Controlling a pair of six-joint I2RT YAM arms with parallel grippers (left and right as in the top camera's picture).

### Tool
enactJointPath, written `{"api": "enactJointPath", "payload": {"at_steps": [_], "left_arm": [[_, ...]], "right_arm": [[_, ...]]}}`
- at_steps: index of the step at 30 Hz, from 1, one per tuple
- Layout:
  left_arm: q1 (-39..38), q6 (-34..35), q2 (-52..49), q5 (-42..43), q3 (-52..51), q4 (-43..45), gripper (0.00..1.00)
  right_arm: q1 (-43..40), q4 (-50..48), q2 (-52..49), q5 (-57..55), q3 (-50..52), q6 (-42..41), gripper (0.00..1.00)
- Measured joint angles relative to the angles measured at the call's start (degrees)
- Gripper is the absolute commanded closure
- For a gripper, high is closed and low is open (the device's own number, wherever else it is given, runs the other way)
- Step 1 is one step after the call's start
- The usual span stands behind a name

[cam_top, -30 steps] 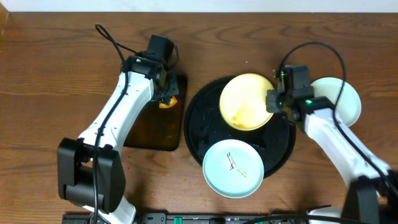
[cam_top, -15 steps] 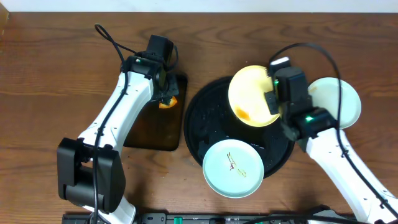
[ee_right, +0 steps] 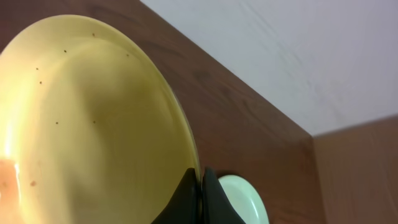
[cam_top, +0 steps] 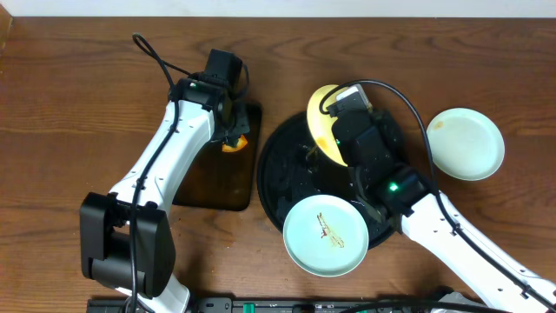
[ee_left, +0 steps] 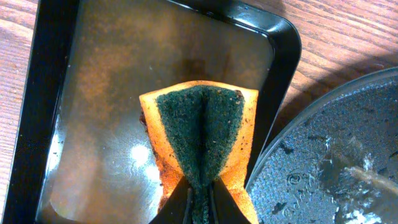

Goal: Clean dirty plates on tray and stack at the side
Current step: 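Lift the yellow plate with the right gripper and stack it on the light-blue plate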

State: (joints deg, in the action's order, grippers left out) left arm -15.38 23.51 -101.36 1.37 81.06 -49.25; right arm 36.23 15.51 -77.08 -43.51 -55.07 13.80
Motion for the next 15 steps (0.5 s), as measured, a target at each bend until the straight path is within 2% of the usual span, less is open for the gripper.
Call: {"api": "enactJointPath", "payload": {"at_steps": [7, 15], "left_arm": [[0.0, 0.0, 0.0, 0.0, 0.0, 0.0, 0.92], [0.0, 0.0, 0.0, 0.0, 0.0, 0.0, 0.92]], "right_arm": [[-9.2, 3.9, 0.0, -2.1, 0.0, -9.7, 0.99], [-27.0, 10.6, 0.0, 1.5, 0.0, -24.0, 0.99]]}}
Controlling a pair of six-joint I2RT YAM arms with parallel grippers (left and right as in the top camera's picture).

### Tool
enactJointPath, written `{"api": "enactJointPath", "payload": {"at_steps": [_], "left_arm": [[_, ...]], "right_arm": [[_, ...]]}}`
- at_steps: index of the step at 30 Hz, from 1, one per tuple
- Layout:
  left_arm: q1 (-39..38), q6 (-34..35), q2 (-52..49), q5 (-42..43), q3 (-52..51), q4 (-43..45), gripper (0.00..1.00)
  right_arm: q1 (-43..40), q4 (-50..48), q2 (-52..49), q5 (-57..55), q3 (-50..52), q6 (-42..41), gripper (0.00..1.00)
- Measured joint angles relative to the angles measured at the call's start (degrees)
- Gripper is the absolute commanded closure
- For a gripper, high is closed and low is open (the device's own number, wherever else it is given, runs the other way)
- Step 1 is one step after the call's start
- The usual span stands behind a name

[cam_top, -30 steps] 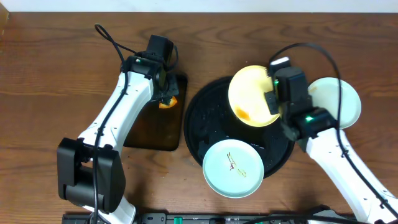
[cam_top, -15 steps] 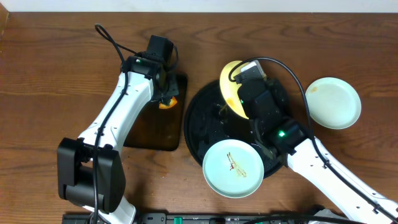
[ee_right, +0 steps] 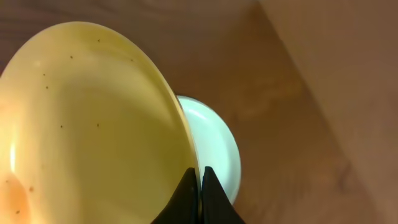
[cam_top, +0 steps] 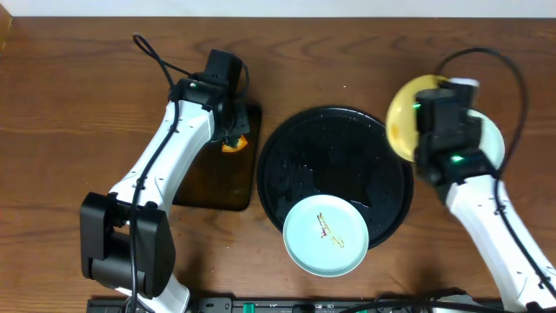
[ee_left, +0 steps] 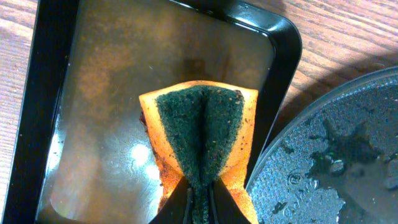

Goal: Clean dirty plates on tray and stack at the side
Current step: 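Lift the yellow plate with the right gripper and stack it on the light-blue plate, then grip the remaining light-blue plate with the right gripper and drag it to tray center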

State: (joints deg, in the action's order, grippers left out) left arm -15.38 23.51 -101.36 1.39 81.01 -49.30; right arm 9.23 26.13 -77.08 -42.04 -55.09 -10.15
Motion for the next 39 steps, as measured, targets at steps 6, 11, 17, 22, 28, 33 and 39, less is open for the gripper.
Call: {"api": "enactJointPath", "payload": {"at_steps": [6, 11, 17, 22, 28, 33, 39], "left_arm": [[0.0, 0.0, 0.0, 0.0, 0.0, 0.0, 0.92], [0.0, 0.0, 0.0, 0.0, 0.0, 0.0, 0.92], [0.0, 0.0, 0.0, 0.0, 0.0, 0.0, 0.92], [0.0, 0.0, 0.0, 0.0, 0.0, 0.0, 0.92], [0.0, 0.0, 0.0, 0.0, 0.0, -0.4, 0.92], [0.0, 0.0, 0.0, 0.0, 0.0, -1.0, 0.92], [0.0, 0.0, 0.0, 0.0, 0.0, -1.1, 0.92]], "right_arm": [[-13.7, 3.3, 0.0, 6.8, 0.0, -8.4, 0.99], [-22.6, 3.1, -1.3, 12.0, 0.0, -14.4, 0.99], [-27.2, -0.3, -5.6, 16.6, 0.0, -16.9, 0.74], [-27.2, -2.5, -7.3, 21.9, 0.0, -16.6, 0.67], [-26.7, 1.0, -7.3, 38.1, -0.1, -10.4, 0.63], [-23.2, 12.5, -7.3, 51.3, -0.3, -6.2, 0.62], [-15.1, 27.2, -7.3, 60.4, -0.3, -2.8, 0.59]]}}
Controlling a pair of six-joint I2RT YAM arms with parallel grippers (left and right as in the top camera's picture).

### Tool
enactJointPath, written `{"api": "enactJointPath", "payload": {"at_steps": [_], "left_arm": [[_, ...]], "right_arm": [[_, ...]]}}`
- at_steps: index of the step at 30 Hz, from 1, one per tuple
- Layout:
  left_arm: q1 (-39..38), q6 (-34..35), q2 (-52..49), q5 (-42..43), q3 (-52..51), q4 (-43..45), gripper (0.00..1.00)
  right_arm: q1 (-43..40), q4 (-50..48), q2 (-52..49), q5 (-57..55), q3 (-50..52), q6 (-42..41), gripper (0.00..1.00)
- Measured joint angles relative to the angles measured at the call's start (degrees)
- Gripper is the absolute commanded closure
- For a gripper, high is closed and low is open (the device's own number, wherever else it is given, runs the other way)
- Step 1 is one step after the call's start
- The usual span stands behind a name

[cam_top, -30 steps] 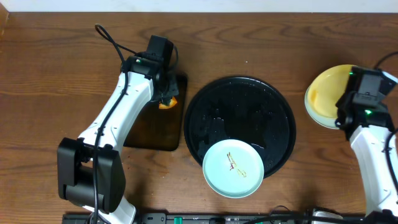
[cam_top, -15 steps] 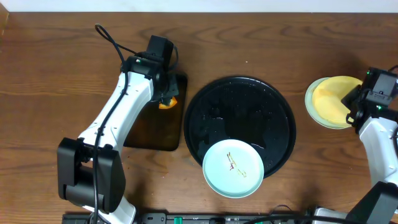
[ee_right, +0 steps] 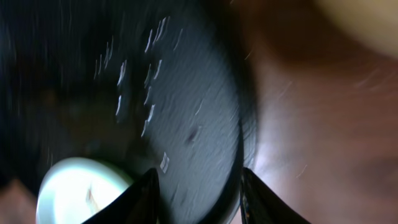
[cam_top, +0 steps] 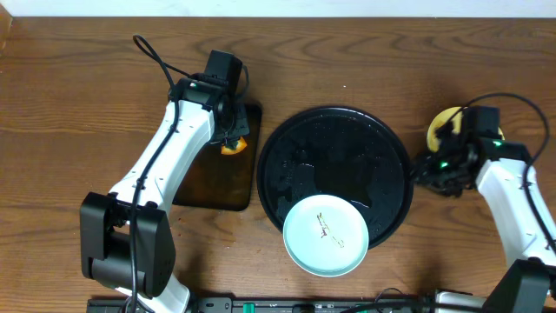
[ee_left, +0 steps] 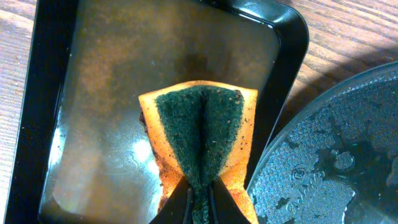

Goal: Clean dirty plates on tray and stack at the side
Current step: 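Grip the remaining light-blue plate with the right gripper and drag it to tray center, then scrub the light-blue plate with the sponge in the left gripper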

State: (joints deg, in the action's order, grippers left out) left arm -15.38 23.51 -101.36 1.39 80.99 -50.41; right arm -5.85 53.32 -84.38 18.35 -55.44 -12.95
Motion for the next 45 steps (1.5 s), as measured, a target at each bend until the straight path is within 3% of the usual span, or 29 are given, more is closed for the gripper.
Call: {"api": "enactJointPath", "payload": {"at_steps": [7, 15, 17, 21, 23, 33, 39, 45], "left_arm": [[0.0, 0.0, 0.0, 0.0, 0.0, 0.0, 0.92], [0.0, 0.0, 0.0, 0.0, 0.0, -0.3, 0.92], [0.0, 0.0, 0.0, 0.0, 0.0, -0.3, 0.92], [0.0, 0.0, 0.0, 0.0, 0.0, -0.4, 0.92], [0.0, 0.0, 0.0, 0.0, 0.0, -0.4, 0.92], [-0.2, -0.3, 0.0, 5.7, 0.0, -0.1, 0.92], [-3.4, -1.9, 0.0, 10.7, 0.0, 1.5, 0.92], [-12.5, -2.6, -0.4, 12.5, 0.0, 4.8, 0.92]], "right_arm": [[11.1, 8.0, 0.0, 2.8, 2.3, -0.1, 0.58], [19.0, 0.2, 0.0, 3.2, 12.1, -5.0, 0.62], [19.7, -2.2, 0.0, 3.9, 14.1, -6.1, 0.69], [21.0, -8.3, 0.0, 4.5, 16.9, -8.0, 0.94], [21.1, -11.1, 0.0, 4.8, 17.2, -8.5, 0.99], [21.1, -30.6, 0.0, 0.1, 17.5, -12.0, 0.99], [21.1, -32.2, 0.0, -3.5, 17.5, -12.3, 0.99], [21.1, -32.3, -1.2, -5.4, 17.5, -12.5, 0.99]]}}
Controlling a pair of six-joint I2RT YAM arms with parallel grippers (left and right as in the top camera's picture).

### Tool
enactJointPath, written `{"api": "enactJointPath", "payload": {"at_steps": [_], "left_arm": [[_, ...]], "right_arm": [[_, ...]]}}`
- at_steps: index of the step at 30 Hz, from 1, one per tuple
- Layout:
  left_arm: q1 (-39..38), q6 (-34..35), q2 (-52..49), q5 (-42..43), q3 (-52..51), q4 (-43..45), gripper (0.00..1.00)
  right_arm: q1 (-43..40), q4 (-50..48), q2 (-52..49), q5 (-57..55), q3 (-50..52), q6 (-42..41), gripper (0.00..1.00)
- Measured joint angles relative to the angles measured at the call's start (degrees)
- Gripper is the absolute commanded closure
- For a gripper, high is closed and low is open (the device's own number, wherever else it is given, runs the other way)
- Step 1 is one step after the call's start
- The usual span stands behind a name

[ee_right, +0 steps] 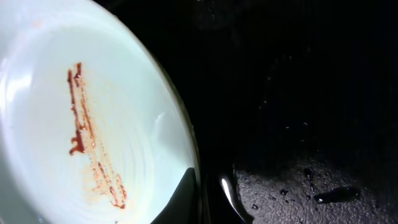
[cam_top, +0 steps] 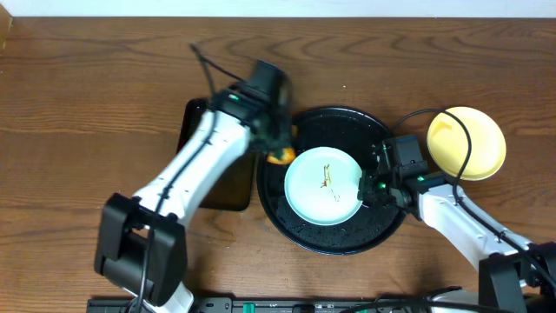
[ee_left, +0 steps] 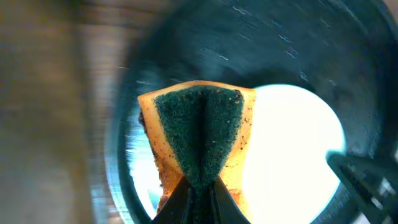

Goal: Clean dirty plates on tray and stack at the side
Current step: 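Scrub the light-blue plate with the sponge in the left gripper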

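Observation:
A pale green plate (cam_top: pixel 323 185) with a red-brown streak (ee_right: pixel 84 134) lies in the middle of the round black tray (cam_top: pixel 334 239). My right gripper (cam_top: pixel 372 189) is shut on the plate's right rim, with the fingers (ee_right: pixel 186 193) pinching the edge. My left gripper (ee_left: pixel 199 190) is shut on an orange sponge with a green scouring face (ee_left: pixel 198 134). It holds the sponge (cam_top: pixel 280 156) over the tray at the plate's left edge. A yellow plate (cam_top: pixel 466 143) rests at the right side of the table.
A rectangular black tray (cam_top: pixel 236 187) lies left of the round one, partly under my left arm. Water drops (ee_right: pixel 323 196) wet the round tray's surface. Cables run above both arms.
The left gripper has carried the sponge from the rectangular tray to the green plate's left edge. The right gripper was open near the yellow plate and is now shut on the green plate's rim. The green plate sits mid-tray.
The right gripper held the yellow plate over the round tray, then over the green plate at the right side. It then stood open with the yellow plate lying there. The sponge stayed gripped over the rectangular tray until now. Both grippers are now at the streaked plate.

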State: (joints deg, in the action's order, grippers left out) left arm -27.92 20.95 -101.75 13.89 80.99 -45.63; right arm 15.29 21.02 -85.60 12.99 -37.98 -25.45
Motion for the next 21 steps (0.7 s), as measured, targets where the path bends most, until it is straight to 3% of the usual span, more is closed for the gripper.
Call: {"api": "enactJointPath", "payload": {"at_steps": [8, 21], "left_arm": [[-10.2, 2.2, -6.4, 1.0, 0.0, 2.5, 0.92], [-17.2, 4.6, -12.2, 5.7, 0.0, 5.1, 0.92]], "right_arm": [[0.0, -0.7, -2.1, 0.2, 0.0, -0.2, 0.99], [0.0, -0.7, -2.1, 0.2, 0.0, -0.2, 0.99]]}}
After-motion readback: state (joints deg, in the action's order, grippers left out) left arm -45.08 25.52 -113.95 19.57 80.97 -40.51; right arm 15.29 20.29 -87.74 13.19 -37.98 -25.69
